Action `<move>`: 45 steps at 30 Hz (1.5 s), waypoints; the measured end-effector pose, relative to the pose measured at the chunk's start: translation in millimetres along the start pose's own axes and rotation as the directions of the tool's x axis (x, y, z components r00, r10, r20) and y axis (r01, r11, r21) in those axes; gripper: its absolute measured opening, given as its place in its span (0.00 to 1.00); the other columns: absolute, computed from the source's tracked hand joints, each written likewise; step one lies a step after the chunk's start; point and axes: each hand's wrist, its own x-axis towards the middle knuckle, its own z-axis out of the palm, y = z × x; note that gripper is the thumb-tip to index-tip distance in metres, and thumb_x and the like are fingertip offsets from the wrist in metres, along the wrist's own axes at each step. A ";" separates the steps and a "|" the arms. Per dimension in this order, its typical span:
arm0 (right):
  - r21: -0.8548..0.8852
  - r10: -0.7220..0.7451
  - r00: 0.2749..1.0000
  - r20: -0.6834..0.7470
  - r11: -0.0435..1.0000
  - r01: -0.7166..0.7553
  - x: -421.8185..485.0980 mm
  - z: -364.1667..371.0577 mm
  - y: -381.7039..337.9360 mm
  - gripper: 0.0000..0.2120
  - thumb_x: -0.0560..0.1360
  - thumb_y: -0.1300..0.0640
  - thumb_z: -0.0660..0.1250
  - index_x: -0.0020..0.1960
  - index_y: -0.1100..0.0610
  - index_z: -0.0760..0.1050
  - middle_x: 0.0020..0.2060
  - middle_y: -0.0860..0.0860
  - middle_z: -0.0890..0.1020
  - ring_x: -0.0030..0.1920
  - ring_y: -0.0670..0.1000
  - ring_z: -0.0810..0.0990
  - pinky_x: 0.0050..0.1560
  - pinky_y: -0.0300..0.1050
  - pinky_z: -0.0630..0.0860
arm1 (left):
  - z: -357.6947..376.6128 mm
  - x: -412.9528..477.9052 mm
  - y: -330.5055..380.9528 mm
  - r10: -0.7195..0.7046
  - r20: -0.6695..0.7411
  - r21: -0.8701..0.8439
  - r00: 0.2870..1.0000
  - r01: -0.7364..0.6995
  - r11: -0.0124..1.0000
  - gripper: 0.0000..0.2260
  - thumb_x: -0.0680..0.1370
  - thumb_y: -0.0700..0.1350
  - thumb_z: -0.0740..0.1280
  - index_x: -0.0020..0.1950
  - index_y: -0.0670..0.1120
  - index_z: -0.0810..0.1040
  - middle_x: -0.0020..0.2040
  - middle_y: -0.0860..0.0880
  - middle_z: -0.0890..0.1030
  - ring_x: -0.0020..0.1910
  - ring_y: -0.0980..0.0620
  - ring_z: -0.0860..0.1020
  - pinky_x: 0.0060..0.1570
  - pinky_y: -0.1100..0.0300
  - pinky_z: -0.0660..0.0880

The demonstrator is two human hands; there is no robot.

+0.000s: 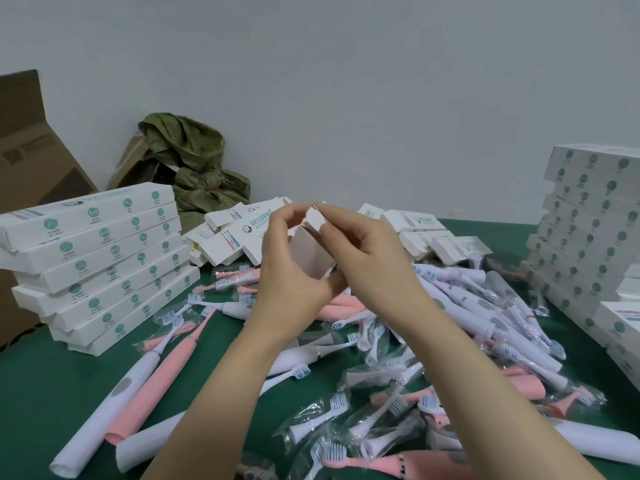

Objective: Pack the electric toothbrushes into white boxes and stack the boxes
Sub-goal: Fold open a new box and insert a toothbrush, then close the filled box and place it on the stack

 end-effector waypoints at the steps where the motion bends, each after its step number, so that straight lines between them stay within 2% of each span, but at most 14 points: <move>1: 0.006 0.014 1.000 -0.008 1.000 -0.014 0.8 -1.3 3.0 0.14 0.80 0.60 0.59 0.59 0.50 0.80 0.42 0.48 0.83 0.43 0.50 0.79 0.48 0.47 0.74 | -0.9 0.1 -4.7 0.003 0.034 0.108 0.999 -0.007 0.994 0.32 0.62 0.43 0.76 0.59 0.59 0.64 0.60 0.59 0.69 0.64 0.57 0.68 0.60 0.62 0.68; 4: -0.008 0.018 0.997 -0.080 1.000 -0.019 4.0 -3.2 16.1 0.15 0.80 0.60 0.60 0.63 0.50 0.78 0.48 0.44 0.84 0.45 0.43 0.79 0.47 0.37 0.73 | 1.9 3.2 -18.0 -0.111 -0.034 0.254 0.993 0.116 0.960 0.31 0.63 0.44 0.77 0.58 0.55 0.65 0.57 0.55 0.68 0.60 0.53 0.69 0.54 0.57 0.71; 8: -0.112 -0.049 0.988 -0.143 0.993 0.033 4.0 -0.6 32.1 0.15 0.80 0.60 0.60 0.64 0.52 0.77 0.33 0.39 0.78 0.33 0.37 0.74 0.36 0.28 0.66 | 8.7 3.5 -29.6 -0.136 -0.046 0.298 0.990 0.143 0.944 0.25 0.62 0.52 0.75 0.57 0.51 0.76 0.51 0.51 0.77 0.49 0.53 0.75 0.43 0.61 0.72; 12: -0.162 -0.176 0.982 -0.074 0.973 0.162 0.1 -1.2 37.6 0.17 0.80 0.56 0.57 0.68 0.53 0.73 0.49 0.40 0.79 0.46 0.28 0.74 0.46 0.22 0.66 | 7.9 3.0 -32.3 -0.091 -0.118 0.298 0.989 0.122 0.947 0.25 0.60 0.57 0.73 0.55 0.51 0.80 0.47 0.52 0.78 0.43 0.66 0.71 0.38 0.76 0.65; 18: -0.425 -0.186 0.968 0.170 0.872 0.242 4.0 -10.7 43.4 0.22 0.81 0.52 0.53 0.73 0.55 0.65 0.71 0.51 0.68 0.72 0.49 0.66 0.71 0.46 0.64 | 6.0 2.2 -31.8 -0.082 -0.113 0.251 0.990 0.108 0.962 0.26 0.60 0.54 0.74 0.57 0.51 0.80 0.48 0.52 0.77 0.44 0.69 0.72 0.39 0.78 0.65; 21: -0.477 -0.178 0.965 0.193 0.842 0.251 2.6 -0.1 41.4 0.24 0.81 0.53 0.51 0.75 0.59 0.59 0.74 0.56 0.63 0.74 0.54 0.63 0.72 0.43 0.58 | 5.8 1.9 -33.0 -0.068 -0.132 0.250 0.989 0.100 0.963 0.22 0.64 0.48 0.76 0.57 0.49 0.80 0.47 0.51 0.76 0.44 0.63 0.73 0.38 0.77 0.65; 24: -0.389 -0.195 0.978 0.079 0.897 0.211 0.3 10.0 41.5 0.21 0.81 0.61 0.57 0.73 0.62 0.63 0.71 0.58 0.68 0.71 0.54 0.66 0.69 0.38 0.57 | 4.4 3.7 -30.2 -0.061 -0.099 0.254 0.993 0.085 0.964 0.22 0.66 0.52 0.72 0.58 0.48 0.78 0.46 0.53 0.74 0.45 0.67 0.72 0.39 0.78 0.65; 28: -0.230 -0.010 0.969 -0.247 0.972 -0.049 -2.5 2.5 49.1 0.18 0.79 0.61 0.60 0.69 0.57 0.70 0.63 0.52 0.77 0.58 0.46 0.75 0.59 0.37 0.67 | -0.3 9.2 -29.3 -0.181 0.283 0.366 0.942 0.068 0.928 0.37 0.66 0.58 0.74 0.72 0.52 0.65 0.63 0.53 0.68 0.63 0.55 0.65 0.58 0.64 0.63; 31: -0.084 0.151 0.911 -0.385 0.977 -0.198 -1.1 -10.7 56.6 0.19 0.79 0.60 0.58 0.70 0.54 0.69 0.60 0.49 0.77 0.47 0.32 0.75 0.50 0.30 0.68 | -30.1 12.6 -39.0 -0.231 0.171 0.376 0.958 0.154 0.914 0.30 0.74 0.59 0.67 0.73 0.51 0.64 0.68 0.51 0.68 0.68 0.51 0.63 0.65 0.54 0.62; 34: 0.055 0.292 0.874 -0.389 0.954 -0.295 0.6 -14.1 63.5 0.20 0.79 0.61 0.55 0.70 0.52 0.69 0.62 0.51 0.76 0.52 0.43 0.79 0.53 0.43 0.76 | -78.0 8.1 -70.7 -0.350 0.020 0.692 0.937 0.239 0.681 0.21 0.78 0.54 0.61 0.69 0.48 0.69 0.66 0.44 0.73 0.65 0.43 0.69 0.63 0.49 0.66; 36: 0.073 0.339 0.872 -0.354 0.939 -0.336 -2.2 -11.4 64.3 0.19 0.79 0.62 0.55 0.68 0.52 0.70 0.64 0.51 0.76 0.53 0.46 0.78 0.52 0.46 0.77 | -102.9 -4.8 -90.5 -0.607 0.024 0.905 0.794 0.240 0.350 0.26 0.78 0.58 0.60 0.73 0.48 0.63 0.71 0.41 0.66 0.68 0.39 0.64 0.65 0.47 0.64; 38: 0.065 0.339 0.880 -0.334 0.939 -0.337 -6.4 -9.5 63.7 0.19 0.79 0.62 0.55 0.68 0.52 0.70 0.64 0.49 0.75 0.60 0.48 0.76 0.58 0.46 0.75 | -115.5 -16.5 -103.8 -0.748 -0.005 0.965 0.664 0.200 0.171 0.34 0.77 0.65 0.57 0.77 0.48 0.54 0.76 0.42 0.57 0.73 0.38 0.57 0.69 0.46 0.59; 42: 0.065 0.336 0.879 -0.338 0.940 -0.334 -8.8 -11.0 63.0 0.19 0.79 0.61 0.55 0.67 0.50 0.71 0.62 0.46 0.75 0.52 0.39 0.77 0.48 0.37 0.75 | -124.2 -10.2 -111.0 -0.726 -0.030 0.966 0.687 0.207 0.156 0.39 0.74 0.69 0.58 0.78 0.52 0.49 0.78 0.42 0.50 0.75 0.37 0.51 0.71 0.44 0.53; 45: 0.063 0.332 0.883 -0.331 0.942 -0.331 -9.4 -8.8 63.3 0.19 0.79 0.62 0.55 0.67 0.51 0.71 0.63 0.47 0.75 0.57 0.44 0.75 0.51 0.38 0.72 | -125.4 -7.8 -114.0 -0.687 -0.045 0.961 0.726 0.218 0.168 0.39 0.73 0.68 0.61 0.78 0.53 0.50 0.78 0.44 0.50 0.74 0.39 0.53 0.70 0.44 0.55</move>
